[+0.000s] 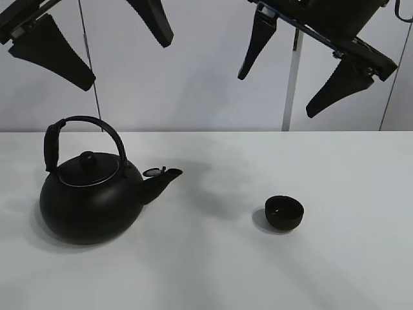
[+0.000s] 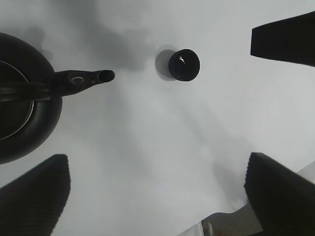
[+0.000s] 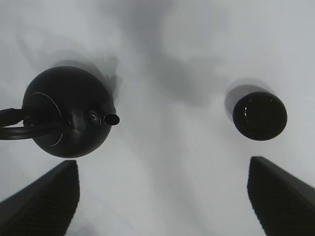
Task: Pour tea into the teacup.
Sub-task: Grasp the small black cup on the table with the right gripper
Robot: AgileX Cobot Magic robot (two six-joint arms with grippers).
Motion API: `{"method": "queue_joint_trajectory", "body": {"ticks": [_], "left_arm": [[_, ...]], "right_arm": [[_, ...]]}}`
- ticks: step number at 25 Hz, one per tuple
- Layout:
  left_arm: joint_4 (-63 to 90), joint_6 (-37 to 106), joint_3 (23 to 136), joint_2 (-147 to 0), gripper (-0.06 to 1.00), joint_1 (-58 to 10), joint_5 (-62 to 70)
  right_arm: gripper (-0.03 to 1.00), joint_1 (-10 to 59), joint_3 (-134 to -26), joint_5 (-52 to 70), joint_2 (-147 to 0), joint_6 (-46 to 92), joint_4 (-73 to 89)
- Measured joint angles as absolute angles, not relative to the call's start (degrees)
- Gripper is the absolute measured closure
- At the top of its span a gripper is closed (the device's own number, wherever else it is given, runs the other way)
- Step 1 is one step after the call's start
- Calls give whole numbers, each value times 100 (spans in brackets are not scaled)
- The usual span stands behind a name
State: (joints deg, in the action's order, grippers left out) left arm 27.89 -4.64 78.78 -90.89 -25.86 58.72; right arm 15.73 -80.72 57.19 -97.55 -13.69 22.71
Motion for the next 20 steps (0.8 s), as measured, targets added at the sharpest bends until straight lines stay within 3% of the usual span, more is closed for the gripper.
{"method": "queue_joint_trajectory", "body": {"ticks": [9, 17, 20], "left_arm": [[2789, -464, 7878, -9089, 25, -2586, 5872], [2789, -464, 7878, -9089, 25, -2586, 5872], [2789, -464, 7878, -9089, 25, -2586, 5872]], "right_arm": [[33, 1620, -8072, 5738, -9755, -947, 2024], [33, 2712, -8072, 5894, -10127, -1648, -489], [33, 2816, -8072, 5873, -10540, -1927, -994]]}}
